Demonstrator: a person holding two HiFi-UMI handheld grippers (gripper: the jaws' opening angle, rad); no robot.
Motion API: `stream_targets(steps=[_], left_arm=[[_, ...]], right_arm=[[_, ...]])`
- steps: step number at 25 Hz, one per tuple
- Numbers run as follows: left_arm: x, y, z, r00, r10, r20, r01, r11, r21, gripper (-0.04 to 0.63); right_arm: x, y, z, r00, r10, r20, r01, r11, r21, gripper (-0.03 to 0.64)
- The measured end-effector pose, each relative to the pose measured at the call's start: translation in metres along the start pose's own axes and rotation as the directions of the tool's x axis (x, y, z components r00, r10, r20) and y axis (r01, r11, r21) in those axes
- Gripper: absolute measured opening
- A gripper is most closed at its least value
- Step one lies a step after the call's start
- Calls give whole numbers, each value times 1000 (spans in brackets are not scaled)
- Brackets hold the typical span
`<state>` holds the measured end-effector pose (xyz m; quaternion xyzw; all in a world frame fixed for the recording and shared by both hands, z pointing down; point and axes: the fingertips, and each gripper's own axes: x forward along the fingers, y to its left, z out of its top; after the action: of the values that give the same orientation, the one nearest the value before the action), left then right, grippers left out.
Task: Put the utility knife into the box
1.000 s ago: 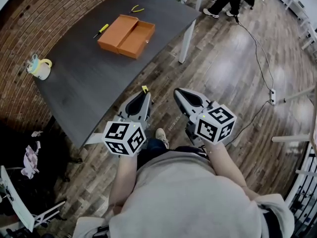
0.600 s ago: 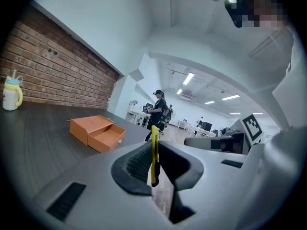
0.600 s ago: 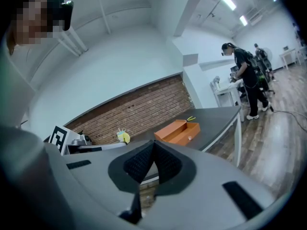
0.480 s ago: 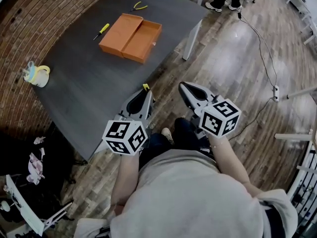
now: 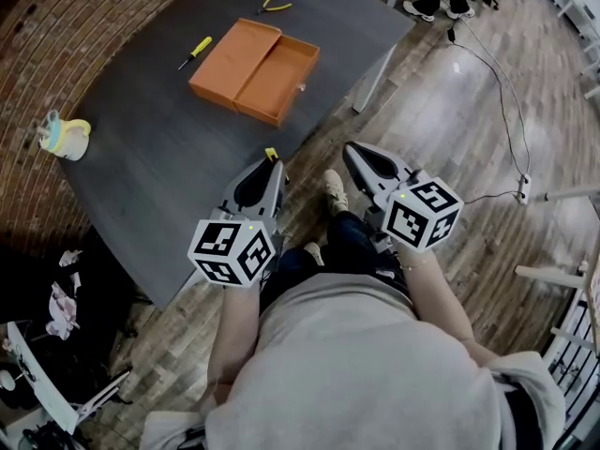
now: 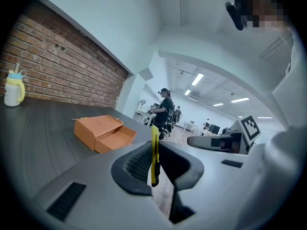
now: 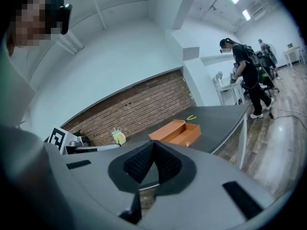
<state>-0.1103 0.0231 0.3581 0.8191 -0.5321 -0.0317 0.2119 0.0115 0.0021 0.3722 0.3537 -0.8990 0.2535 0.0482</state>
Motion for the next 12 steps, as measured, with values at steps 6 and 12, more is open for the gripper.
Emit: stream_targets(steps=[6, 12], left_arm=[[51, 26, 22, 1000, 30, 8, -30, 999, 16, 55], [118, 51, 52, 996, 84, 25, -84, 996, 20, 55]], right_arm=[[45, -35, 30, 999, 33, 4, -33, 999, 5, 8], [91, -73, 70, 994, 104, -32, -105, 994, -13, 8]])
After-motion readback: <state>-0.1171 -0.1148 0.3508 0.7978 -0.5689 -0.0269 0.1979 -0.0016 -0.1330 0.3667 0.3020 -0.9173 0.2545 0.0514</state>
